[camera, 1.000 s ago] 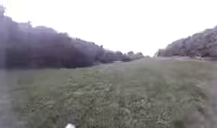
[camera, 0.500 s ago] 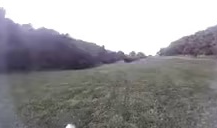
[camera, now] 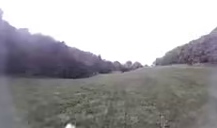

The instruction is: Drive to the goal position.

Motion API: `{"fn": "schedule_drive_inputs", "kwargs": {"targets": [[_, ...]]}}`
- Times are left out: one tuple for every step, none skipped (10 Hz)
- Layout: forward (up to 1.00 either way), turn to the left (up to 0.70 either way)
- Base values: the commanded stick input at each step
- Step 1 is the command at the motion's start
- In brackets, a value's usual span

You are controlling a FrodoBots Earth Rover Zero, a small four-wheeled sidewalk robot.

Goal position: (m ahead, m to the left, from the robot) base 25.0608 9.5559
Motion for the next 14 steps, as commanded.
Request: {"fn": "schedule_drive_inputs", "kwargs": {"targets": [[0.70, 0.00], [0.70, 0.00], [0.70, 0.00], [0.70, 0.00], [0.70, 0.00], [0.70, 0.00], [0.70, 0.00], [0.70, 0.00], [0.70, 0.00], [0.70, 0.00], [0.70, 0.00], [0.70, 0.00], [0.70, 0.00], [0.70, 0.00]]}}
